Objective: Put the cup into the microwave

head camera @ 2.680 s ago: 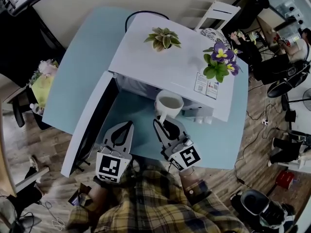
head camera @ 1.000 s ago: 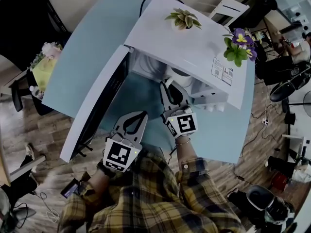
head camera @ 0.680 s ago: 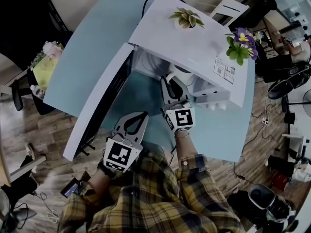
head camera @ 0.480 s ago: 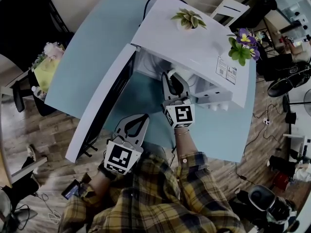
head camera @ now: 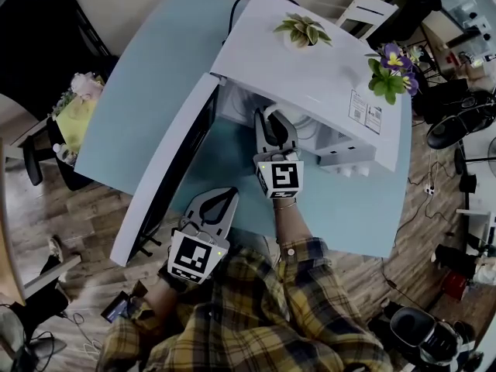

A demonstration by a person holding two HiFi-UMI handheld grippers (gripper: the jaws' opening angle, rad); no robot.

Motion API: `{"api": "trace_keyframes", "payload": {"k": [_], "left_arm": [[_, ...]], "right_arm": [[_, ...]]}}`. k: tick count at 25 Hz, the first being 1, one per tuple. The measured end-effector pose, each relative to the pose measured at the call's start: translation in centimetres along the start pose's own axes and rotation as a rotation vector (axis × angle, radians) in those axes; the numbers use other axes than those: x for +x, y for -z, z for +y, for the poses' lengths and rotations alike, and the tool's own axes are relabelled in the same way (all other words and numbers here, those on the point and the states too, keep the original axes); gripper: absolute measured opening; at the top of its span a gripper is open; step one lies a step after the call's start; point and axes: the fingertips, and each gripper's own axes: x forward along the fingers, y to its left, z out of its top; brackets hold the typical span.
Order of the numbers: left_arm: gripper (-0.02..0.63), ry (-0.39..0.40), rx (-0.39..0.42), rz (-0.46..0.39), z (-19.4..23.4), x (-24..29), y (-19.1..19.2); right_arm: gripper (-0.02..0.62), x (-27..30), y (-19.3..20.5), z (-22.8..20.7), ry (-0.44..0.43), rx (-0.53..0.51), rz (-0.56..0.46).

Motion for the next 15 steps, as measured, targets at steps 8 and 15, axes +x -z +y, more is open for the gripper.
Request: {"api": "trace_keyframes", "payload": {"k": [8,15], "left_arm": [[-0.008,0.007,0.002,-0.005,-0.2,0.4,-0.2],[-0.008,-0.001,-0.001,-0.009,-0.1,0.2,-0.2]], "right_arm": [[0.057,-0.4,0.9,0.4,-0.001,-0.06,0.03],[0.058,-0.4,2.6,0.9,-0.008,-0.036,0.096]]}}
